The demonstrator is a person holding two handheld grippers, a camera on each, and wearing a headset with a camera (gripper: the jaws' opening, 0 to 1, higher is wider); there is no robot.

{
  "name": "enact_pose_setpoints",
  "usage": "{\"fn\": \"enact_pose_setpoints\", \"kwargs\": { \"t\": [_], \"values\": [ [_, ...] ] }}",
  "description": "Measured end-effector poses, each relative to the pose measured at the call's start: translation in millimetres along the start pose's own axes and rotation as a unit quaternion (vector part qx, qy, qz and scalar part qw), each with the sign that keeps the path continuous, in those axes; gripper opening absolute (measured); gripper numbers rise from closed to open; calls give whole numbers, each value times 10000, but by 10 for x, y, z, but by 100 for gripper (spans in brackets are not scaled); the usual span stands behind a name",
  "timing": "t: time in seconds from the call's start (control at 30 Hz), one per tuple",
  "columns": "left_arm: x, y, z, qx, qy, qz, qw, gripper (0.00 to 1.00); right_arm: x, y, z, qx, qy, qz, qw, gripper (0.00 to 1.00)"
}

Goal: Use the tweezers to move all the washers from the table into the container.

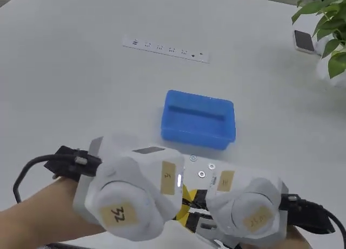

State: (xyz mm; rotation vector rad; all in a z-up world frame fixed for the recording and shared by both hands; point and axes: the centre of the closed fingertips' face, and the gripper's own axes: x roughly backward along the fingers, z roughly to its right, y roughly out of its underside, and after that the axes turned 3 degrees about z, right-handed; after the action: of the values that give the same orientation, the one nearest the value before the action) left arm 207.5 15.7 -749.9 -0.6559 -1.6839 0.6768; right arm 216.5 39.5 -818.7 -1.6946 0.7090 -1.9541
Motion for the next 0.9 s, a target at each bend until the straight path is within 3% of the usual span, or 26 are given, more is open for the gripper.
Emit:
{"fn": "enact_pose_setpoints", "kwargs": {
  "t": [0.03, 0.07, 0.1, 0.23, 0.33, 0.4, 0.53, 0.73, 0.83, 0.9],
  "values": [
    [1, 3, -4, -7, -16, -2, 10000, 0, -10, 24, 9, 158, 49, -69, 9998, 6],
    [6, 7, -5, -26, -31, 6, 10000, 0, -26, 0, -27, 140, 18, 11, 9999, 7],
    [11, 12, -6, -22, -49, 6, 10000, 0, -28, 30, -25, 133, 42, -104, 9998, 6],
    [16, 52, -28, 122, -300, 45, 9995, 0, -45, 42, -18, 248, 145, -143, 9995, 5],
    [8, 74, 19, 151, -293, 106, 9994, 0, -27, 20, -14, 216, 157, -110, 9996, 6],
    [12, 81, 29, 150, -311, 115, 9993, 0, -7, -58, -31, 76, 114, 136, 9998, 6],
    [15, 80, 33, 164, -297, 144, 9993, 0, -5, -91, -5, -108, 60, 175, 9998, 7],
    [29, 98, -7, 211, -320, 164, 9991, 0, -34, -112, -33, 111, 40, 149, 9998, 4],
    [29, 105, -24, 279, -429, 188, 9985, 0, -31, -113, -24, 16, 63, 161, 9998, 3],
    [46, 171, -67, 526, -678, 72, 9963, 2, -30, -99, -10, -58, 89, 151, 9998, 2]
  ]
}}
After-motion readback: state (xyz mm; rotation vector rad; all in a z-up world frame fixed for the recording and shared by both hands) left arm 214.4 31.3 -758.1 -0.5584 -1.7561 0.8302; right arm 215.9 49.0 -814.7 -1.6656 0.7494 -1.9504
